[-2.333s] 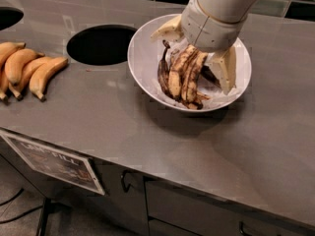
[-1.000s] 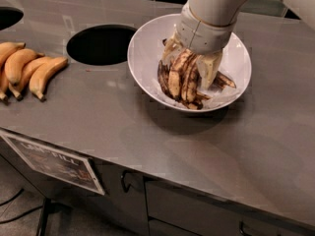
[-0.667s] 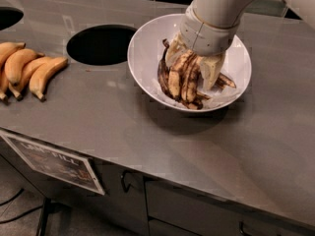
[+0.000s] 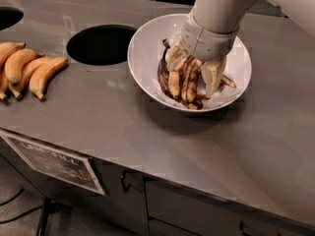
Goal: Pick banana from white bowl
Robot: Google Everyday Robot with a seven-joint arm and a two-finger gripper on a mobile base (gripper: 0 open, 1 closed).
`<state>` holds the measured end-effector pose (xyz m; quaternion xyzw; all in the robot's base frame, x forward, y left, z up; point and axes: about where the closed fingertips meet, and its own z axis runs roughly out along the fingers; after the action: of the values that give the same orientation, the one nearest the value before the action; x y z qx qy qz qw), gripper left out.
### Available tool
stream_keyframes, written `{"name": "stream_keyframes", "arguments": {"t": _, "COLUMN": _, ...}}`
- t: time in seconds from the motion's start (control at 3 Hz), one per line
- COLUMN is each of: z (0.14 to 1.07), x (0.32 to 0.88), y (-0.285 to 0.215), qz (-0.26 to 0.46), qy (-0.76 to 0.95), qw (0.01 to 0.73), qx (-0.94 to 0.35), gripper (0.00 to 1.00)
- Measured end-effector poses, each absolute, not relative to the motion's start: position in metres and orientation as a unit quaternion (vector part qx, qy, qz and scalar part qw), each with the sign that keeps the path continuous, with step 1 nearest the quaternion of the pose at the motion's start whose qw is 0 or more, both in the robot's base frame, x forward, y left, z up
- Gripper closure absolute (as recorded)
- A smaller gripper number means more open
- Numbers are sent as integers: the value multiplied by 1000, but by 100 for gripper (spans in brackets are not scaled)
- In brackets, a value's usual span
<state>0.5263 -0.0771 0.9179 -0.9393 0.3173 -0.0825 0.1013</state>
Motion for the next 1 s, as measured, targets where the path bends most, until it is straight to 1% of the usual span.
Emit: {"name": "stream_keyframes", "arguments": {"t": 1.0, "z": 908, "x": 526, "y": -78, "qz": -71, "qy": 308, "qw": 79, "qx": -945, "gripper": 35}}
